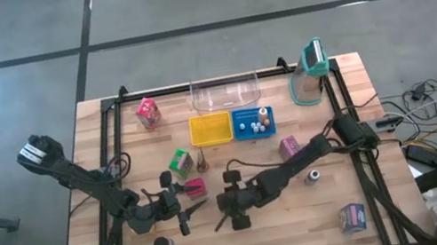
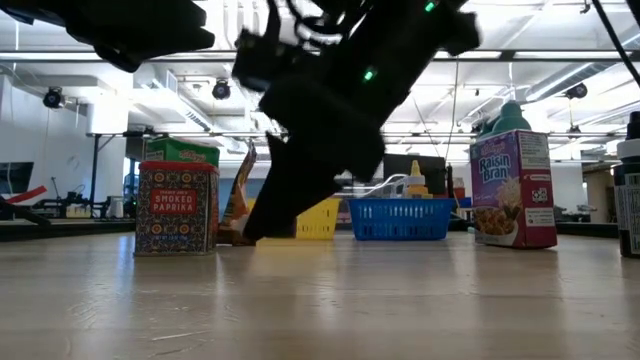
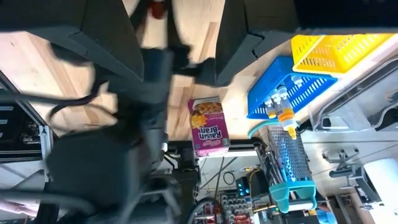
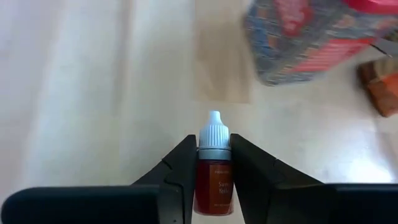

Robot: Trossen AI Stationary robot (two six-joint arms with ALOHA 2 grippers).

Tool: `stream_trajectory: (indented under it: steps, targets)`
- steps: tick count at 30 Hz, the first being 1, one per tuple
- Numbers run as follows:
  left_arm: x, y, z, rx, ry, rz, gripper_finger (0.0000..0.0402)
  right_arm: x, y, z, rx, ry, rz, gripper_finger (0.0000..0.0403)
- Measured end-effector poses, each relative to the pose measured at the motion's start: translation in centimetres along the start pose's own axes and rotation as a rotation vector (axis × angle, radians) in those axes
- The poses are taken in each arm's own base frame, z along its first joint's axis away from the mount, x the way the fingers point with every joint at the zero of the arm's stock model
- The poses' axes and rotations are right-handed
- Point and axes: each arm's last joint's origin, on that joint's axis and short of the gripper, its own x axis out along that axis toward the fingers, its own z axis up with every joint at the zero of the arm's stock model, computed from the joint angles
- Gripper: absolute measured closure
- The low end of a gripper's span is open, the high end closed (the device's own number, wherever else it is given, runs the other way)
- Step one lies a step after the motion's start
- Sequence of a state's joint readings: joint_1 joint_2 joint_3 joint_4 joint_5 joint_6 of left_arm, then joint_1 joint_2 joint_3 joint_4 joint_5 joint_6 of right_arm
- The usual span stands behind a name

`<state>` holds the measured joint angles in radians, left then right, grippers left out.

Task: Pick & Place Kitchen Items
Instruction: Put the orange food coloring bottle into the blue bin

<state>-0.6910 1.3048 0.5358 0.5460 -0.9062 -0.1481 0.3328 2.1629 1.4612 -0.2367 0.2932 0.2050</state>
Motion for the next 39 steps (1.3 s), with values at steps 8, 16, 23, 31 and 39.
stream_trajectory:
  steps: [8,16,23,31,39]
  targets:
    - [0.0,0.0,-0.1,0.002,0.010,0.001,0.0197,-5.0,3.7,1.0,-0.055,-0.104,0.021,0.0310]
    - [0.1,-0.1,-0.3,-0.002,0.016,-0.017,0.0197,-12.8,6.9,2.2,-0.097,-0.297,-0.012,0.0322]
    - [0.9,-1.1,0.0,0.009,-0.056,-0.227,0.0197,-18.9,8.0,3.8,-0.130,-0.526,0.046,0.0313]
    - [3.6,-3.1,1.8,0.184,-0.276,-0.553,0.0197,-20.7,8.9,5.4,-0.231,-0.740,0.281,0.0314]
    - [6.6,-6.7,4.9,0.346,-0.472,-0.635,0.0197,-21.0,9.1,5.5,-0.290,-0.833,0.357,0.0314]
